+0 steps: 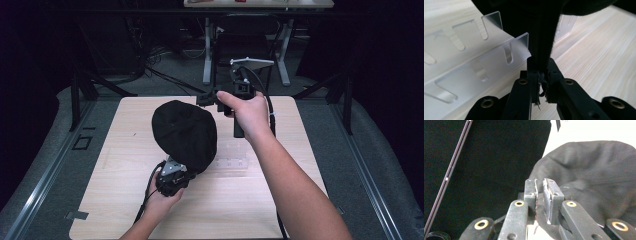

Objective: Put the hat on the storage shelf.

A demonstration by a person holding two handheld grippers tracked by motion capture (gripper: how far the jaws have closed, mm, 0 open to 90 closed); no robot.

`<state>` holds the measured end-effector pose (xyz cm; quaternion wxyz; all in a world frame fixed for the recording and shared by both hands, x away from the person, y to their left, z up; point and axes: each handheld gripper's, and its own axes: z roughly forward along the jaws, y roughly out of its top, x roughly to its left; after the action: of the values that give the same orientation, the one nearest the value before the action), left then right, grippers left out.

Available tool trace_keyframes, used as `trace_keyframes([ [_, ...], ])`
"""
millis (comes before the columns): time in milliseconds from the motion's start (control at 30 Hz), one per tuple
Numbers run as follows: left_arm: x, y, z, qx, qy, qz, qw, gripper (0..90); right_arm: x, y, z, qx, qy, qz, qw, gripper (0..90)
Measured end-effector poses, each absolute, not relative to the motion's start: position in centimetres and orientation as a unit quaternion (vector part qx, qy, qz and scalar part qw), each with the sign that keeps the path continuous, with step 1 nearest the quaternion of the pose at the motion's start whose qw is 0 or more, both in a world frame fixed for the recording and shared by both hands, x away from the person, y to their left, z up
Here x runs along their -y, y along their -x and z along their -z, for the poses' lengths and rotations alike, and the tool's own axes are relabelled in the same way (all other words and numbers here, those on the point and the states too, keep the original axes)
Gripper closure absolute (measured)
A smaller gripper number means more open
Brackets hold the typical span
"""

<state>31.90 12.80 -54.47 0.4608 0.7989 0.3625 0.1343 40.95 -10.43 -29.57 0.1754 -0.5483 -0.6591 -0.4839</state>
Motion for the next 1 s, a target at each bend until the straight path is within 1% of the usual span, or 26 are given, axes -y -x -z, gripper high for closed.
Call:
trace_keyframes([
  [233, -12.9, -31.8, 54.8, -0.368, -0.794, -0.135, 0.465, 84.7, 12.2, -40.7, 29.8, 0.652, 0.558, 0.487, 0.160, 80.1],
  [400, -13.3, -31.7, 54.8, -0.373, -0.798, -0.131, 0.454, 81.7, 13.7, -40.1, 30.2, 0.657, 0.564, 0.480, 0.142, 79.8],
  [467, -13.6, -31.6, 54.6, -0.373, -0.802, -0.131, 0.447, 77.9, 14.3, -39.7, 30.4, 0.659, 0.566, 0.477, 0.134, 79.5],
  [633, -14.7, -31.0, 54.0, -0.385, -0.793, -0.132, 0.453, 62.4, 16.0, -38.6, 31.5, 0.661, 0.574, 0.470, 0.115, 77.7],
  [700, -15.2, -30.7, 53.6, -0.387, -0.791, -0.133, 0.455, 57.7, 16.7, -38.1, 32.1, 0.660, 0.579, 0.466, 0.109, 77.4],
  [867, -16.7, -30.1, 53.0, -0.392, -0.788, -0.125, 0.457, 51.8, 18.4, -36.9, 34.3, 0.660, 0.587, 0.458, 0.100, 75.0],
  [1000, -17.8, -29.9, 53.2, -0.400, -0.788, -0.128, 0.449, 49.0, 19.8, -36.1, 36.3, 0.657, 0.598, 0.449, 0.093, 74.3],
])
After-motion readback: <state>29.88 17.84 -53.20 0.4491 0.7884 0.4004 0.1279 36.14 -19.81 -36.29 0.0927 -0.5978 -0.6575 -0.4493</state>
